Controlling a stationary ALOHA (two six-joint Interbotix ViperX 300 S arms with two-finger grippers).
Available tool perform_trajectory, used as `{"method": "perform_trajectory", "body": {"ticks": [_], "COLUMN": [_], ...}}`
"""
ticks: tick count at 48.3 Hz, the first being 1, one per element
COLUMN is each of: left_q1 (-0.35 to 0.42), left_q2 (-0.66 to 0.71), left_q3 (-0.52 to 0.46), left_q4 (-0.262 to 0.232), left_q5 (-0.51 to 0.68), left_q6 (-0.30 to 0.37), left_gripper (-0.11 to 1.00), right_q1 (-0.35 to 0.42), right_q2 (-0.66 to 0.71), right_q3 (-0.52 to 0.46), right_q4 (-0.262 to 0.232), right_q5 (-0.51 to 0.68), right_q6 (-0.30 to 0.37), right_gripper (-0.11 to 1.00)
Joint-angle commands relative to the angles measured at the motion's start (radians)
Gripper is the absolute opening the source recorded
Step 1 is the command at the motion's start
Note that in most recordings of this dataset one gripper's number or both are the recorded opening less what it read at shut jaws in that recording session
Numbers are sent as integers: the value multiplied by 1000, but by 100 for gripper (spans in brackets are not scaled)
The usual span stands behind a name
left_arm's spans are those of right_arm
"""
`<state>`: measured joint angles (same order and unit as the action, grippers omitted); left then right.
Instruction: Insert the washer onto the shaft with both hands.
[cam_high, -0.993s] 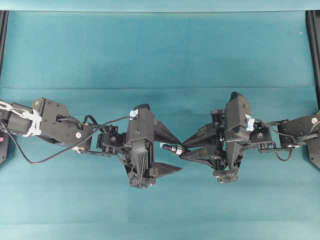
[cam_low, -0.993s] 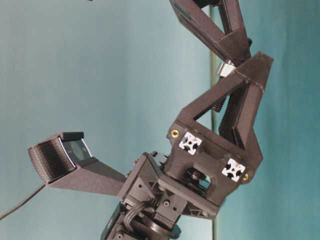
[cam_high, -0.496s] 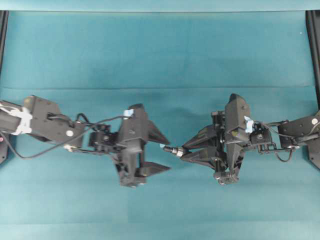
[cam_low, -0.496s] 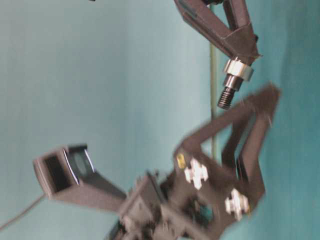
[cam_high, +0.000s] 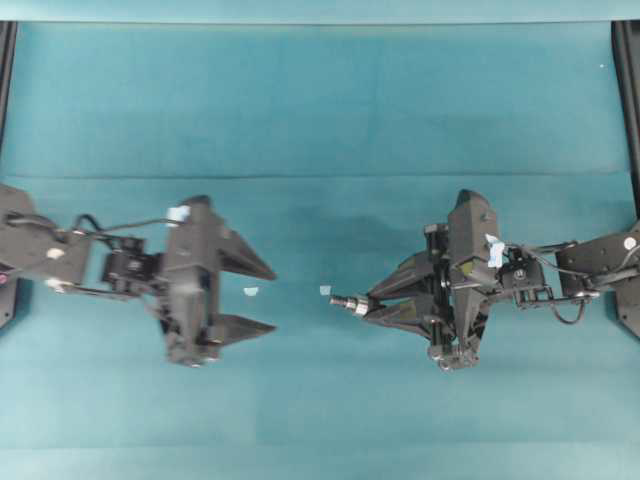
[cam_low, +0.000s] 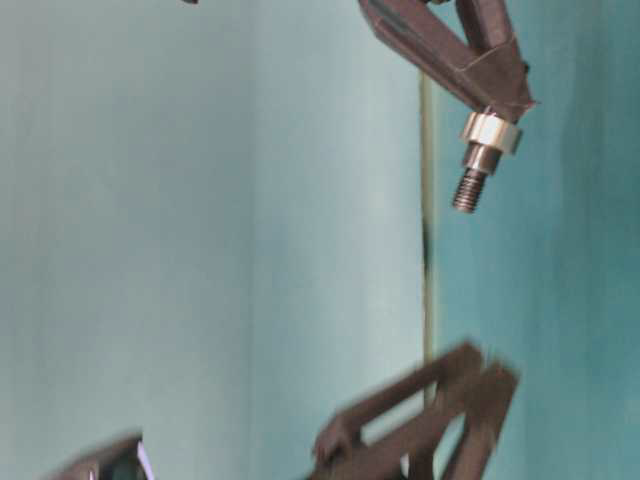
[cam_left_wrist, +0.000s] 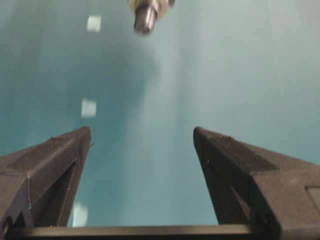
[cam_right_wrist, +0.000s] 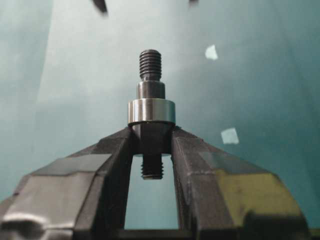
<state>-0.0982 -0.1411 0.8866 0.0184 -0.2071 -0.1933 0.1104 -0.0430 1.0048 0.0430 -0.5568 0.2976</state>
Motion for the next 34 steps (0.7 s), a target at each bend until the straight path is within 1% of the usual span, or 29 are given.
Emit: {"method": "perform_trajectory", "body": {"ticks": [1, 11, 34], "left_q1": [-2, -2, -2], "left_q2": [-44, -75, -77], "left_q3": [12, 37, 38], "left_q4": [3, 3, 3], "left_q5": [-2, 25, 31], "left_q6": [2, 2, 6], "left_gripper": [90, 90, 89], "right_q1": [6, 8, 8], "right_q2": [-18, -18, -17], "right_q3": [-6, -6, -8], "right_q4": [-2, -3, -3], "right_q5": [-3, -3, -3], "right_q6": [-5, -5, -3], "right_gripper": [0, 0, 0]}}
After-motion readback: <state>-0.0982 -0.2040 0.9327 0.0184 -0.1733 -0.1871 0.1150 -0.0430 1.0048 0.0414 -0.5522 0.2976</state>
